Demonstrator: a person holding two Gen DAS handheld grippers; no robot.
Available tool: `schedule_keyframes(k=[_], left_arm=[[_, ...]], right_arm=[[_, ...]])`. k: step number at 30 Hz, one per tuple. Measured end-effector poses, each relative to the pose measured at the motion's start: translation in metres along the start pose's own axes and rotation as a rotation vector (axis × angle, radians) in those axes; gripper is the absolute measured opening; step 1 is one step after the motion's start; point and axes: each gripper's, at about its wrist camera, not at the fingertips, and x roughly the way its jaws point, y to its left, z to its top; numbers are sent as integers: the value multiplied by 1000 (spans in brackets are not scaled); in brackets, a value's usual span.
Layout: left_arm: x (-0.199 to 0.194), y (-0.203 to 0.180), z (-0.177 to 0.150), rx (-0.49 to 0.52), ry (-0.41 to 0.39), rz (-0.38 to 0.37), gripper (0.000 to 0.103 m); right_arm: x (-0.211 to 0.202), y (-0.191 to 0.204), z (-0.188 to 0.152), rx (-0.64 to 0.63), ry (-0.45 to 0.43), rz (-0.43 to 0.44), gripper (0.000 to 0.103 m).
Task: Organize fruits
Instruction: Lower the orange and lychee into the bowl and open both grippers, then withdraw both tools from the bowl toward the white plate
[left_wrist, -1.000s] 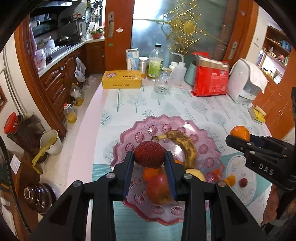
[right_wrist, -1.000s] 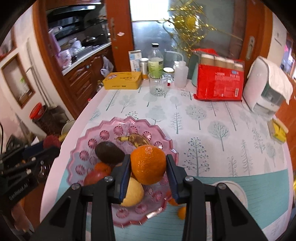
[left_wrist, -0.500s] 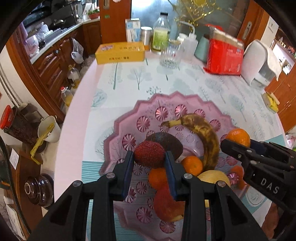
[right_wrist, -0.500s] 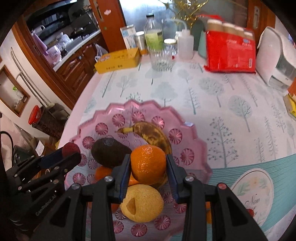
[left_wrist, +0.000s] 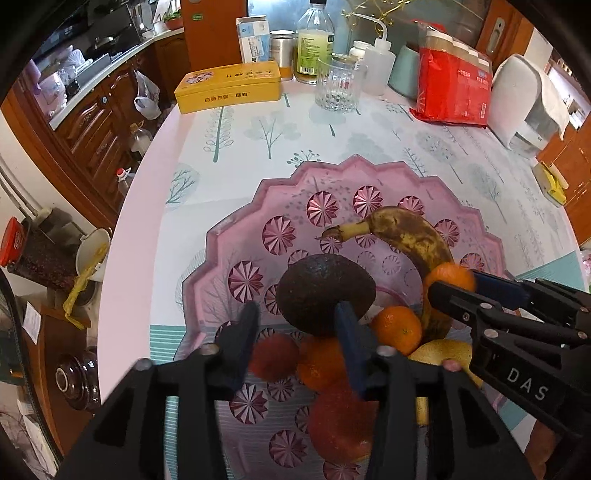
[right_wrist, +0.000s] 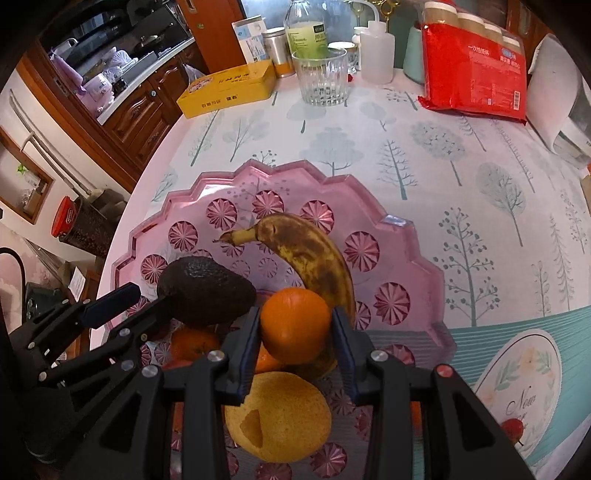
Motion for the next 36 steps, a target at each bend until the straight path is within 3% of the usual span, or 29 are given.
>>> schedule_keyframes(k=[12,36], left_arm=[[-16,4,-4,-15,-26,38,73],[-77,-10,-27,-29,-93,41,75]], right_arm=[[-20,3,0,-21,-50,2,43],[-72,2,-25,-15,-141,43,43]])
